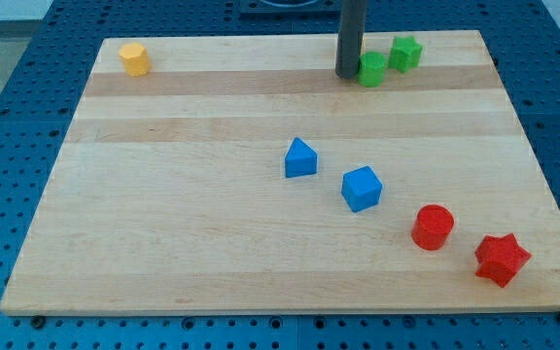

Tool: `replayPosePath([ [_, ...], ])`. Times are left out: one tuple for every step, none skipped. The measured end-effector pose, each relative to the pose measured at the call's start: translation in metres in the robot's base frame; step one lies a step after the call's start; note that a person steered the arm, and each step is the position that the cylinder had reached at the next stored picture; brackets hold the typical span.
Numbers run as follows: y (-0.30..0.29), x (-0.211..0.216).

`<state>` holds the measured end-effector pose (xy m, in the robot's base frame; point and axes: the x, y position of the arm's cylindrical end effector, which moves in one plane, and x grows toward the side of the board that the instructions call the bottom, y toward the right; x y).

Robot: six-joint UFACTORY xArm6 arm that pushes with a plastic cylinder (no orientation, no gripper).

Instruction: Slide the yellow hexagon towards the top center of the board

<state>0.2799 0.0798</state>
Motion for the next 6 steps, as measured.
replayPosePath([
  [0.016,0.000],
  [0.030,0.000],
  [0.036,0.000],
  [0.030,0.000],
  [-0.038,0.000],
  [-0.119,0.000],
])
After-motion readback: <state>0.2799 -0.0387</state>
